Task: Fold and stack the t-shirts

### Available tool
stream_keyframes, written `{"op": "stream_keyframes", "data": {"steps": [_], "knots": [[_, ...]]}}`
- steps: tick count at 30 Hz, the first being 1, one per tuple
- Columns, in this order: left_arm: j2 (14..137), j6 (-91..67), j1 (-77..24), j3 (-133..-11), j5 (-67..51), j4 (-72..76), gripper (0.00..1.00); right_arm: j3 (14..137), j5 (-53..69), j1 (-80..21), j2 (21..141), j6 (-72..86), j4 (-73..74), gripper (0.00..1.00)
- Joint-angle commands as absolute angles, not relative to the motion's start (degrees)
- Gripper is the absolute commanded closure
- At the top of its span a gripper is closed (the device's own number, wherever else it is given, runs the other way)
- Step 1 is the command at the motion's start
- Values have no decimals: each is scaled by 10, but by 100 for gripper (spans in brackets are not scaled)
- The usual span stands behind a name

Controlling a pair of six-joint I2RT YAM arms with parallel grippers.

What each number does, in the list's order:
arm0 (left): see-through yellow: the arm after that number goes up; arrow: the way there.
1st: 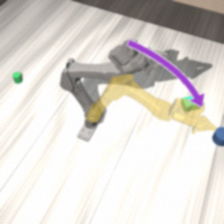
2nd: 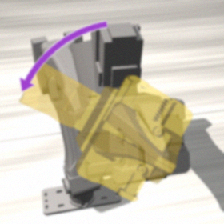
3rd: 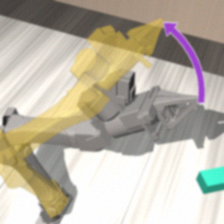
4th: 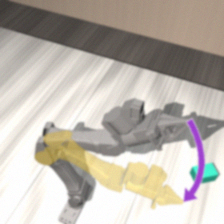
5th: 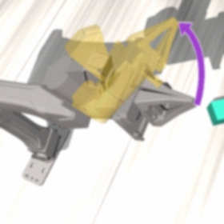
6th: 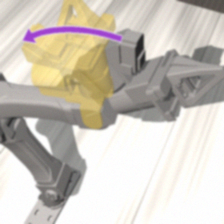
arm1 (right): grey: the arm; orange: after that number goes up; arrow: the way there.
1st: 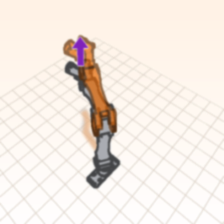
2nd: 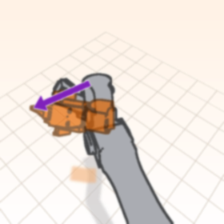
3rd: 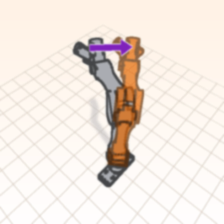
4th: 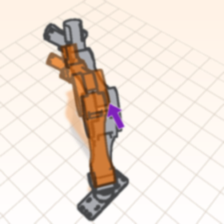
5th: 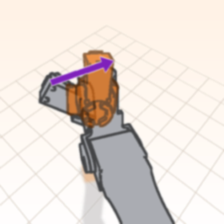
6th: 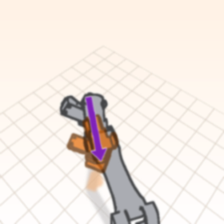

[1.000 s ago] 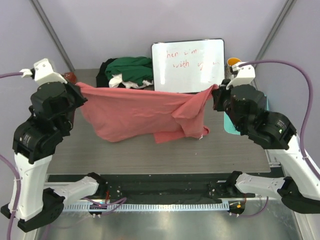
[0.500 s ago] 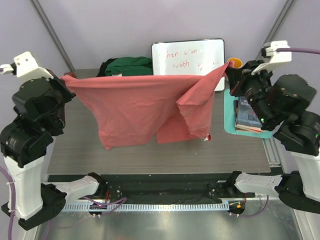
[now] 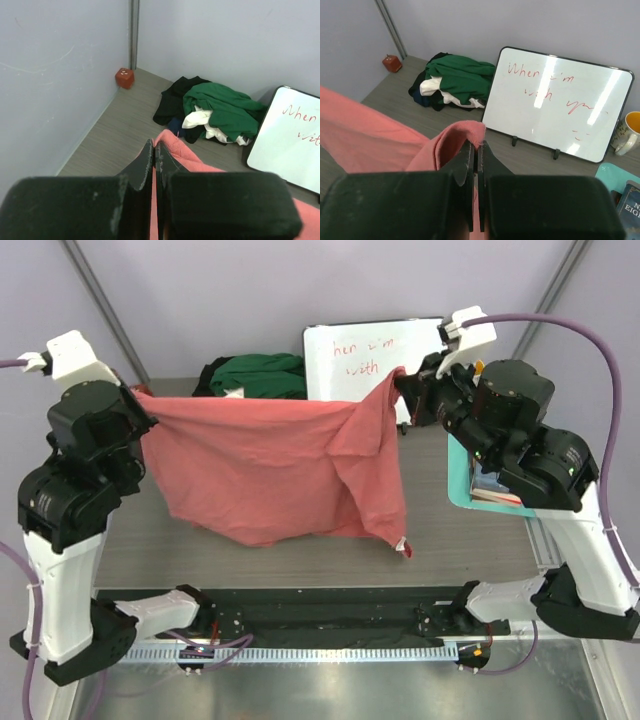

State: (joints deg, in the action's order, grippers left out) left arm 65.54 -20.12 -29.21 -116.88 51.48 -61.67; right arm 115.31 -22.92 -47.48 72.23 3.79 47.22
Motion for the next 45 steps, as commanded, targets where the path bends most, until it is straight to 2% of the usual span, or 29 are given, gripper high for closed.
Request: {"op": "stream_keyframes", "data": {"steps": [1,7,14,20,27,31,37,42,45], "knots": [[622,-186,-288,-1190,537,-588,100,1200,-231,-471,654,11,420,99],[575,-200,-288,-1179,537,-608,100,1129,-165,-471,567,19,353,99],[515,-207,-288,-1209,556,-653,100,1149,-122,-471,529,54,348,99],[486,-212,-288,-1235,562,-678,100,1171,-101,-471,526,67,351,99],[512,-178,-289,-1243,571,-671,100,1226,-96,-471,572,48,373,99],[533,-156,-289,-1173,566,-615,100,1232,-119,-472,605,25,374,99],[607,-159,-289,-1077,546,-555,100,1161,-148,-473,655,19,370,99],[656,-174,-281,-971,518,-491,100,1029,-194,-470,671,10,341,99],[681,-202,-252,-905,475,-462,100,936,-180,-448,677,25,314,99]]}}
